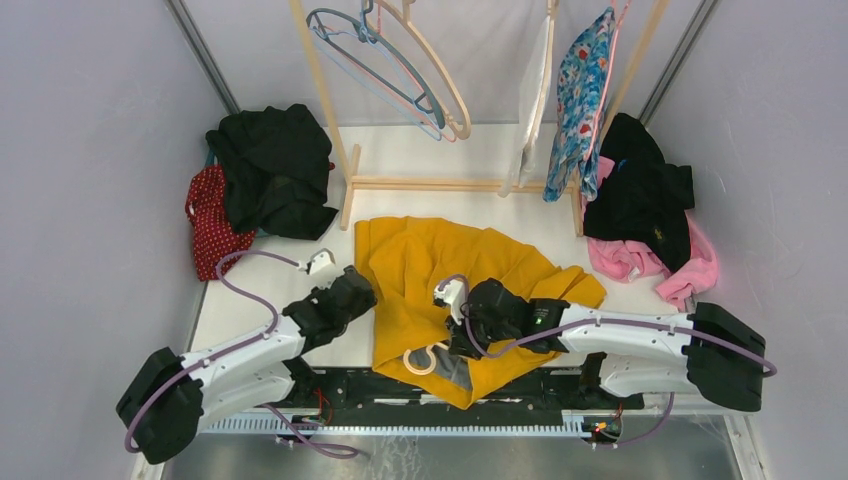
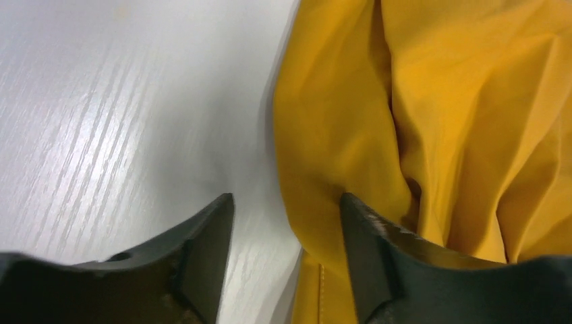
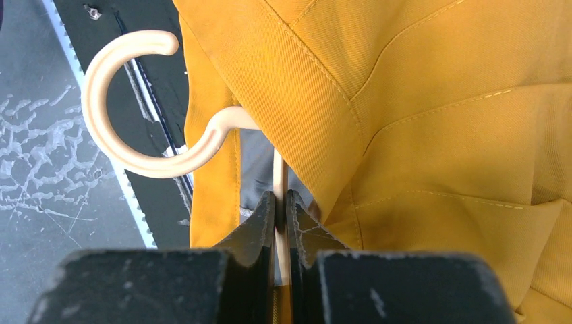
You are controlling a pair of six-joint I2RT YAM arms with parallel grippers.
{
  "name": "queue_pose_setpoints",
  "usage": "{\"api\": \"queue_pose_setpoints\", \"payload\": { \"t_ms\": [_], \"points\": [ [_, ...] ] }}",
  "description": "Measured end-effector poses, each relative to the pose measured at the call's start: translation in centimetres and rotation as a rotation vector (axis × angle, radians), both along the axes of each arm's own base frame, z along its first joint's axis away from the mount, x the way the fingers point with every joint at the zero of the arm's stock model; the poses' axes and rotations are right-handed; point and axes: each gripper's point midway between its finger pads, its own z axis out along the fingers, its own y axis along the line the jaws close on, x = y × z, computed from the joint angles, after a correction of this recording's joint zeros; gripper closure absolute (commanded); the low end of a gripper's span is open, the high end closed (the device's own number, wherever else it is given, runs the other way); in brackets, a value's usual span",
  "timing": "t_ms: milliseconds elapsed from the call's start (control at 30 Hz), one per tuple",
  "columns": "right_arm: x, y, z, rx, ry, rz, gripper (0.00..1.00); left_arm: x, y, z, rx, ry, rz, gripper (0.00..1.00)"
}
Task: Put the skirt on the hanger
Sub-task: Hang the skirt on the hanger.
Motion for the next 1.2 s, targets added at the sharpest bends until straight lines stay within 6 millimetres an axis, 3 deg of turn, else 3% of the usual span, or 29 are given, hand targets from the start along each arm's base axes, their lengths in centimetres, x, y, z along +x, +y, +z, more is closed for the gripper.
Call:
{"api": "queue_pose_setpoints", "payload": {
  "t_ms": [67, 167, 500, 567, 633, 733, 833, 900, 1067, 1200],
  "points": [
    [-0.1, -0.1, 0.2, 0.006, 0.000, -0.002, 0.99, 0.5, -0.1, -0.3, -0.007, 0.004, 0.005, 0.61],
    [-0.2, -0.3, 0.4, 0.012, 0.000, -0.003, 0.99, 1.4, -0.1, -0.1, -0.019, -0.014, 0.020, 0.75],
    [-0.5, -0.5, 0.2, 0.008, 0.013, 0.001, 0.99, 3.7, 1.1, 0.6, -0.001, -0.043, 0.052, 0.82],
    [-0.5, -0.5, 0.2, 0.008, 0.014, 0.001, 0.99, 4.1, 1.5, 0.8, 0.005, -0.049, 0.058, 0.74],
    [-0.5, -0.5, 0.2, 0.008, 0.013, 0.001, 0.99, 4.3, 1.6, 0.8, 0.007, -0.048, 0.051, 0.55],
    [-0.5, -0.6, 0.1, 0.006, 0.014, 0.001, 0.99, 4.3, 1.3, 0.7, 0.000, -0.040, 0.032, 0.38],
    [-0.5, -0.6, 0.1, 0.005, 0.015, 0.001, 0.99, 4.1, 0.7, 0.7, -0.026, -0.029, 0.005, 0.27],
    [-0.5, -0.6, 0.1, 0.005, 0.015, 0.001, 0.99, 4.1, 0.2, 0.5, -0.047, -0.015, -0.013, 0.27],
    [-0.5, -0.6, 0.1, 0.005, 0.015, 0.001, 0.99, 4.7, -1.0, -0.4, -0.113, 0.008, -0.041, 0.43],
    [-0.5, -0.6, 0.2, 0.005, 0.016, -0.001, 0.99, 5.6, -1.5, -0.8, -0.171, -0.012, -0.042, 0.65]
  ]
}}
